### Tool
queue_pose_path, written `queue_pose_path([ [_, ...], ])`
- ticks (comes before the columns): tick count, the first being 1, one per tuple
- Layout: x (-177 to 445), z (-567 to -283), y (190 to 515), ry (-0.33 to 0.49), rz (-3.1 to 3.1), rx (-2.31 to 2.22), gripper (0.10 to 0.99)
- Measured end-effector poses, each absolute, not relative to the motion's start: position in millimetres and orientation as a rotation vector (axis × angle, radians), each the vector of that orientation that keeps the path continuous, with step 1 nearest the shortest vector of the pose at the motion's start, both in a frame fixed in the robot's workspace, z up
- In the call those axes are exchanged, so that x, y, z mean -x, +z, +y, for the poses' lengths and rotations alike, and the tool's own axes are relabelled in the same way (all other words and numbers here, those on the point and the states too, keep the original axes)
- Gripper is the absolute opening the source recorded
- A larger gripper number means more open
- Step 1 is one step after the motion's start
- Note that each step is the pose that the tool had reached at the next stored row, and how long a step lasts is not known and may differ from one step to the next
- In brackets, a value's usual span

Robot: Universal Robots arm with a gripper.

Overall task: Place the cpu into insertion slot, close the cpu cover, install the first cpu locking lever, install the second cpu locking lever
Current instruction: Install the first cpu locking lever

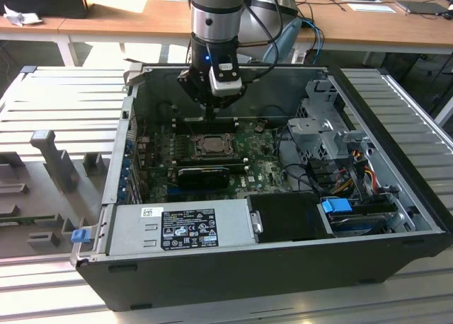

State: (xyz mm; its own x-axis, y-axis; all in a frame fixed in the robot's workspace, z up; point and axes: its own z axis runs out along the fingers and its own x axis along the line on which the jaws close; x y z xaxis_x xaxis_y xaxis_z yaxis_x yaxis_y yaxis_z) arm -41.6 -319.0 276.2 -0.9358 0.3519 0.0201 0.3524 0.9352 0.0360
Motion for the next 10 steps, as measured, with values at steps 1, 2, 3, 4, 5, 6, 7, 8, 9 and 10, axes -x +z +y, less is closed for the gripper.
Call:
queue_pose_path([
  [1,41.6,-319.0,276.2,-0.061,-3.079,0.552,0.106],
  [2,41.6,-319.0,276.2,-0.061,-3.082,0.533,0.106],
  [3,41.6,-319.0,276.2,-0.061,-3.085,0.513,0.106],
  [4,41.6,-319.0,276.2,-0.06,-3.088,0.489,0.106],
  [5,41.6,-319.0,276.2,-0.061,-3.09,0.48,0.106],
  [6,41.6,-319.0,276.2,-0.06,-3.09,0.474,0.106],
  [7,41.6,-319.0,276.2,-0.06,-3.092,0.465,0.106],
  [8,41.6,-319.1,276.2,-0.06,-3.093,0.458,0.106],
  [9,41.6,-319.1,276.2,-0.06,-3.094,0.45,0.106],
  [10,41.6,-319.1,276.3,-0.06,-3.095,0.444,0.106],
])
